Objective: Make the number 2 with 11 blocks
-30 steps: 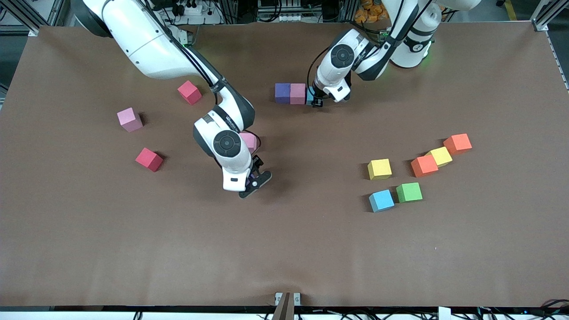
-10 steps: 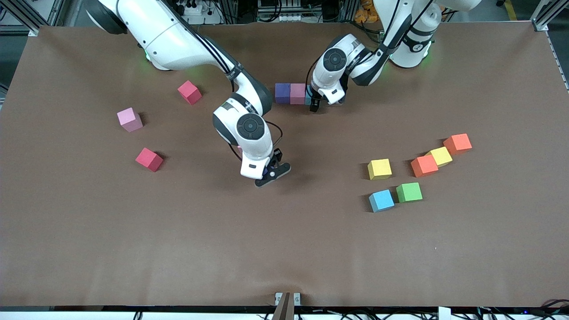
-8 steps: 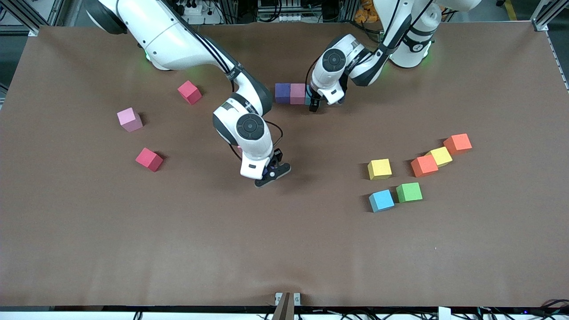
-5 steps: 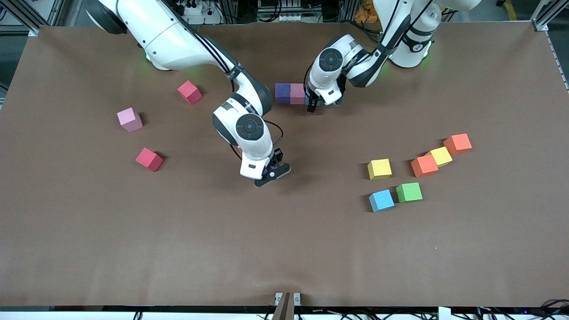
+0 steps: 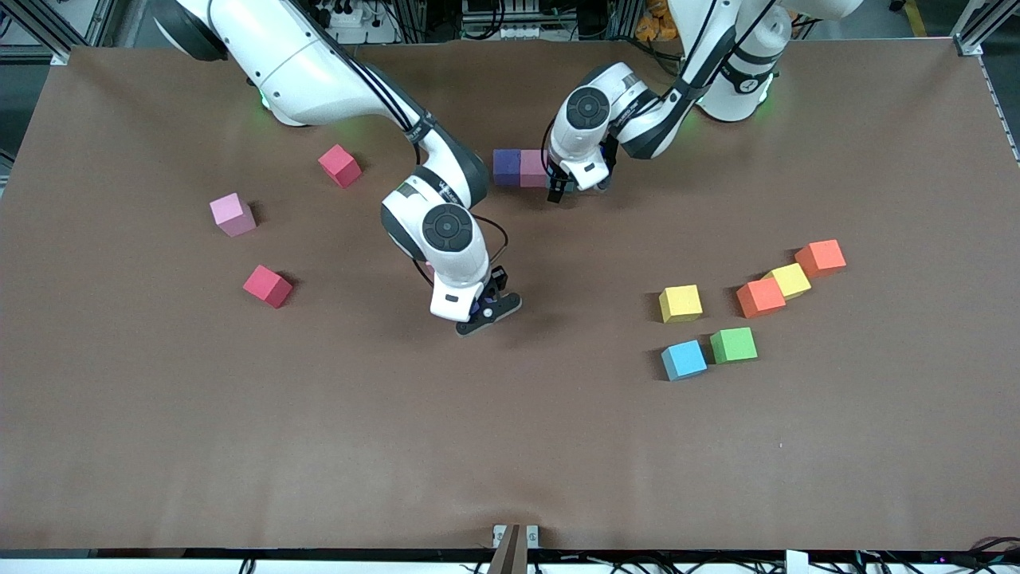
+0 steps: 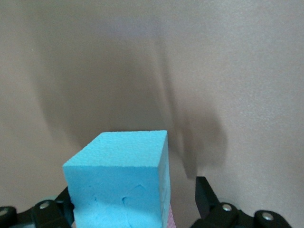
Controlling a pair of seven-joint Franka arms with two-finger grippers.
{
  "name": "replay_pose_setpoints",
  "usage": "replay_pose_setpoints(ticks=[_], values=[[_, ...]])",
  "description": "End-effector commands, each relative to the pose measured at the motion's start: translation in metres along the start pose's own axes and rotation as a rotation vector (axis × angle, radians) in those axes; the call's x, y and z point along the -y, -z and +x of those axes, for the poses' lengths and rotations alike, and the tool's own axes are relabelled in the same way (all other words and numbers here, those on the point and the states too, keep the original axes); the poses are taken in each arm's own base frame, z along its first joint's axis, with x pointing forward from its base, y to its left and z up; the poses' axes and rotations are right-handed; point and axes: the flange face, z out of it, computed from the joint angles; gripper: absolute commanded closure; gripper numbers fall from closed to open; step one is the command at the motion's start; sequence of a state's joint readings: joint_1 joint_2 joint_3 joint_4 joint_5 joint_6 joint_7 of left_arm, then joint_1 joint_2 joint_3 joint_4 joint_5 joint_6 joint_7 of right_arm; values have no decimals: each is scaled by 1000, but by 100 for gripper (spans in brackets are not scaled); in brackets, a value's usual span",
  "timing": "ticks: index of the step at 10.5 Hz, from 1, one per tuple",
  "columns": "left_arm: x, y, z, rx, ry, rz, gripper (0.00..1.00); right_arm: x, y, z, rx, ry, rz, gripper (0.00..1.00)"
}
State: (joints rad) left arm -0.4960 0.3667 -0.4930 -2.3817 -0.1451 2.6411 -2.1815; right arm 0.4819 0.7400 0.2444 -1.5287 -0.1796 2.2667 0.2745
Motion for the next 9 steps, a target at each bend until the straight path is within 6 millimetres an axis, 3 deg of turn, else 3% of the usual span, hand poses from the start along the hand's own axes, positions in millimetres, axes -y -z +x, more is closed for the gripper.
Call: replay_pose_setpoints(ticks=[1,9], values=[[-1,12,0,-23,7,-12,0,1,10,1,0,-18,7,100],[-1,31,-3,-33,0,-20,0,3,11,2,0,-31,24,100]])
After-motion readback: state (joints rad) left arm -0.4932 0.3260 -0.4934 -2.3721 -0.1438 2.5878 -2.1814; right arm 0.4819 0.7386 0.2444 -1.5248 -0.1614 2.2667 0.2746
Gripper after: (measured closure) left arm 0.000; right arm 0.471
